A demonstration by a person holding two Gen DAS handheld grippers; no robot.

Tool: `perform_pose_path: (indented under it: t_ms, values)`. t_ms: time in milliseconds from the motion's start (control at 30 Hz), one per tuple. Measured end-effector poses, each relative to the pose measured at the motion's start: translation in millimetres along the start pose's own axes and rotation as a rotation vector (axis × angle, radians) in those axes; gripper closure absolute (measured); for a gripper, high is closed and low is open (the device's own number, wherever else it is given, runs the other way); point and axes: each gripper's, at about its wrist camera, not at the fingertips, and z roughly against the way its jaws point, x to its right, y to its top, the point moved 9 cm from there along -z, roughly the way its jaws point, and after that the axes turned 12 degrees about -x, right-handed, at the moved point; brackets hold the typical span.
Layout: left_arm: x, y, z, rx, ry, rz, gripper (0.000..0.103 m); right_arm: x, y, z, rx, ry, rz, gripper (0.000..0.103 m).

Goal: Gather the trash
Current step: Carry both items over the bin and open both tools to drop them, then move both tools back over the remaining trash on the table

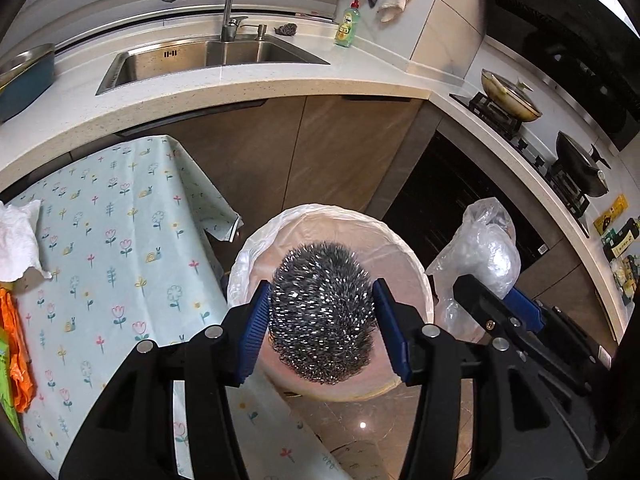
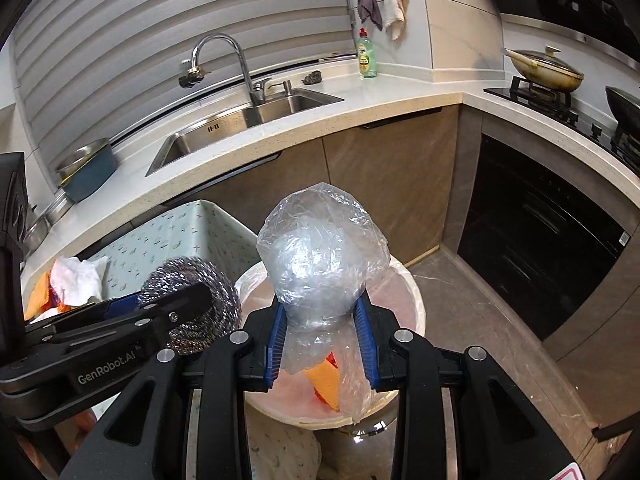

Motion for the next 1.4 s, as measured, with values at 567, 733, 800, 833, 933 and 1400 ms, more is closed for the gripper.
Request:
perform_pose_path:
  t_ms: [567, 733, 800, 833, 933, 1400]
  values:
    - [-36.4, 10.1, 21.5, 0.077, 0.074, 0.069, 0.037, -8.8, 12.2, -8.9, 0.016, 0.001, 0.023, 0.061]
    - [-55.9, 6.9, 35.2, 0.107, 0.107, 0.102, 0.028, -21.8, 16.1, -8.8, 0.029, 0.000, 0.039, 0.043]
    - [-64.6, 5.9, 41.4, 0.119, 0.120, 0.116, 0.027, -27.9, 17.7, -8.2, 0.033, -0.001, 0.046, 0.040]
    - [-69.8, 5.5, 44.5, 0.123, 0.123, 0.127, 0.024, -30.9, 18.6, -7.3, 0.035, 0.001, 0.049, 0.039]
    - [-85.6, 2.9, 55.1, 0.143, 0.141, 0.156, 0.023, -41.9, 20.7, -3.0, 0.045, 0.011, 0.062, 0.039]
    - [-190.2, -39.2, 110.4, 0.191, 0.270, 0.309, 0.017, -136.4, 7.8, 5.2, 0.036, 0.100, 0.201, 0.038]
